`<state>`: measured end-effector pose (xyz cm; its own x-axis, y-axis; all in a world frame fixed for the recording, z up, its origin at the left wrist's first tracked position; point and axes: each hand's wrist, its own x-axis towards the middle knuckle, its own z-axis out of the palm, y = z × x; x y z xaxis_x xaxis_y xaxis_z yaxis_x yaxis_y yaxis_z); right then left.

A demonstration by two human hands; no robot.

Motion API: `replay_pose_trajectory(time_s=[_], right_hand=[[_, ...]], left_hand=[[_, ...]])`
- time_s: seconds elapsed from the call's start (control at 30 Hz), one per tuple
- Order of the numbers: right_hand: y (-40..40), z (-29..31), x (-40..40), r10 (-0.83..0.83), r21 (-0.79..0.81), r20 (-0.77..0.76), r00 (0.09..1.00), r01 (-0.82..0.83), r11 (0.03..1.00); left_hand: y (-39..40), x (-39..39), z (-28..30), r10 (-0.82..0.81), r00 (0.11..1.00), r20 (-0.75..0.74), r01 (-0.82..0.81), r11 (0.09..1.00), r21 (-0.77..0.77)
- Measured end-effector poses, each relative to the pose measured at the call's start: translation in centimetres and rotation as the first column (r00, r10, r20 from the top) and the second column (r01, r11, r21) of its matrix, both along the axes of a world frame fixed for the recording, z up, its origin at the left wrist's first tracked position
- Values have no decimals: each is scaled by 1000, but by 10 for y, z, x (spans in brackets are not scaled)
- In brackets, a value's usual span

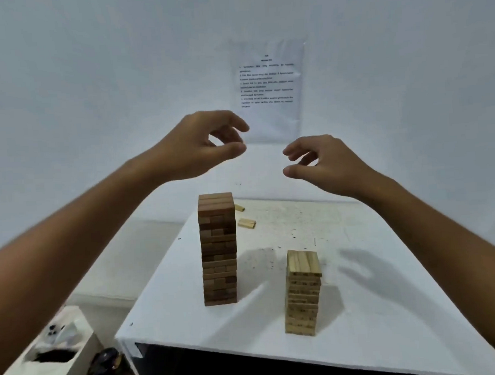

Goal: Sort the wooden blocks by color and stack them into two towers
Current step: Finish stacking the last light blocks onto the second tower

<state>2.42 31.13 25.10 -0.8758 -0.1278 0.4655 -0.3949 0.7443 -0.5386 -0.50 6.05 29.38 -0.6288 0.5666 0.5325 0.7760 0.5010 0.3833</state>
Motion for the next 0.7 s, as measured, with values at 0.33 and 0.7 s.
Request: replay_pose_trajectory(time_s=[0.33, 0.7], right_hand=[[-5, -31, -128, 17, 216, 191, 981, -59, 975], [-10, -151, -254, 82, 285, 454, 887, -232, 930]], left_hand=[[-46, -145, -57, 202, 969, 139, -176, 968, -178], [-2, -289, -206, 209, 935, 285, -99, 929, -356]])
